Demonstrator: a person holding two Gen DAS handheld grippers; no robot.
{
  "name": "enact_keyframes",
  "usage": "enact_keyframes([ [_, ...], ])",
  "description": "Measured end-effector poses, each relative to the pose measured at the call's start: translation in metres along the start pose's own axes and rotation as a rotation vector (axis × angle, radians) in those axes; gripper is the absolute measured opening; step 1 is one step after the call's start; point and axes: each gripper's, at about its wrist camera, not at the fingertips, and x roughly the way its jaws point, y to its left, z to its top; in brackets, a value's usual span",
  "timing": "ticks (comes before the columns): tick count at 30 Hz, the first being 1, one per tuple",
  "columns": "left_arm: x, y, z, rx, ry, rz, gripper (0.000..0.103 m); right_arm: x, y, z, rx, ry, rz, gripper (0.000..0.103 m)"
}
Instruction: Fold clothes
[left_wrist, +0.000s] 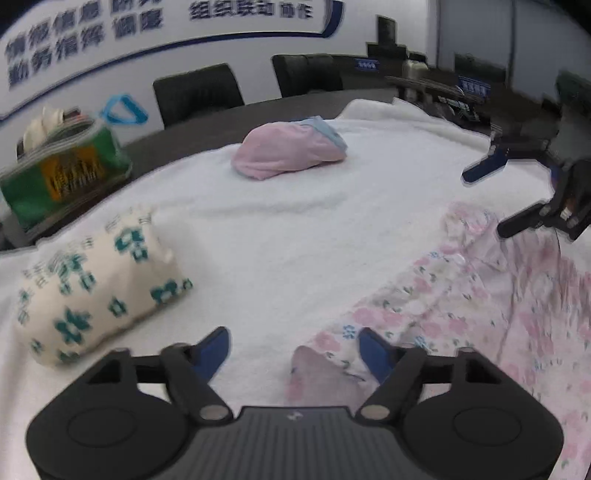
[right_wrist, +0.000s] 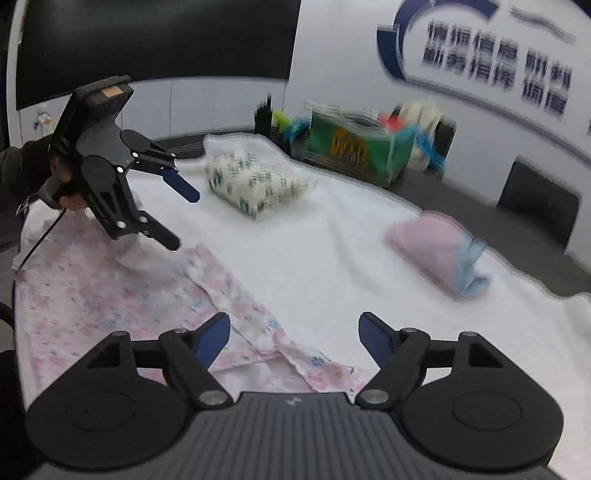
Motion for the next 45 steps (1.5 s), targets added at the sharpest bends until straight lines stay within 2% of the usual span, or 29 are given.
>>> enact_keyframes([
  [4,0.009,0.015,-0.006,-0.066,0.018,-0.110,0.069,0.030,-0.035,-0.012,0.053,0.080,0.061,0.076],
  [5,0.013,0.015,-0.005,-0.058,0.042,-0.113,0.067,0.035,-0.042,-0.017,0.068,0.097,0.081,0.070],
  [6,0.016,0.013,-0.005,-0.046,0.060,-0.111,0.062,0.033,-0.041,-0.018,0.061,0.096,0.082,0.065],
  [7,0.018,0.012,-0.006,-0.036,0.069,-0.109,0.049,0.028,-0.037,-0.018,0.044,0.089,0.076,0.054],
  [8,0.016,0.011,-0.006,-0.033,0.061,-0.110,0.028,0.024,-0.032,-0.018,0.027,0.081,0.069,0.041],
  [9,0.016,0.011,-0.005,-0.028,0.069,-0.111,0.012,0.019,-0.028,-0.018,0.010,0.073,0.063,0.035],
  [10,0.015,0.009,-0.005,-0.019,0.073,-0.108,0.004,0.015,-0.024,-0.018,-0.006,0.066,0.057,0.021],
  [11,0.014,0.008,-0.004,-0.009,0.077,-0.109,0.003,0.010,-0.020,-0.018,-0.023,0.058,0.051,0.011],
  [14,0.003,-0.002,-0.006,0.039,0.065,-0.122,0.001,-0.003,-0.007,-0.018,-0.073,0.035,0.032,0.006],
  [21,-0.064,-0.039,-0.010,0.127,-0.099,-0.064,0.000,-0.039,0.026,-0.019,-0.201,-0.024,-0.022,0.005],
  [25,-0.109,-0.079,-0.041,0.172,-0.177,-0.008,0.000,-0.078,0.071,-0.023,-0.333,-0.037,-0.072,0.005],
  [27,-0.127,-0.100,-0.063,0.191,-0.188,0.002,0.000,-0.088,0.094,-0.032,-0.384,0.005,-0.062,0.005],
  [28,-0.127,-0.110,-0.078,0.193,-0.152,-0.025,0.000,-0.092,0.106,-0.037,-0.409,0.030,-0.055,0.005],
  [30,-0.123,-0.126,-0.106,0.220,-0.079,-0.054,0.001,-0.088,0.123,-0.051,-0.453,0.156,0.000,0.006],
  [32,-0.124,-0.134,-0.124,0.242,-0.037,-0.023,0.003,-0.082,0.139,-0.065,-0.494,0.295,0.063,0.007],
  [33,-0.128,-0.134,-0.128,0.231,-0.038,-0.014,0.004,-0.087,0.142,-0.065,-0.492,0.295,0.078,0.007],
  [36,-0.166,-0.118,-0.120,0.093,-0.168,-0.096,0.011,-0.109,0.146,-0.056,-0.463,0.211,0.106,0.007],
  [37,-0.178,-0.117,-0.116,0.072,-0.229,-0.108,0.020,-0.116,0.146,-0.051,-0.449,0.158,0.115,0.008],
  [38,-0.184,-0.119,-0.110,0.062,-0.280,-0.105,0.037,-0.123,0.146,-0.045,-0.432,0.096,0.124,0.013],
  [39,-0.183,-0.124,-0.104,0.056,-0.318,-0.087,0.046,-0.127,0.147,-0.040,-0.414,0.038,0.122,0.018],
  [40,-0.175,-0.129,-0.098,0.042,-0.334,-0.054,0.057,-0.125,0.147,-0.037,-0.395,-0.010,0.120,0.030],
  [41,-0.159,-0.135,-0.092,0.015,-0.315,-0.020,0.056,-0.117,0.147,-0.033,-0.371,-0.040,0.103,0.041],
  [43,-0.125,-0.145,-0.081,-0.045,-0.267,0.054,0.056,-0.096,0.146,-0.027,-0.321,-0.090,0.056,0.042],
  [45,-0.089,-0.148,-0.079,-0.136,-0.180,0.138,0.054,-0.086,0.146,-0.032,-0.242,-0.094,0.000,0.041],
])
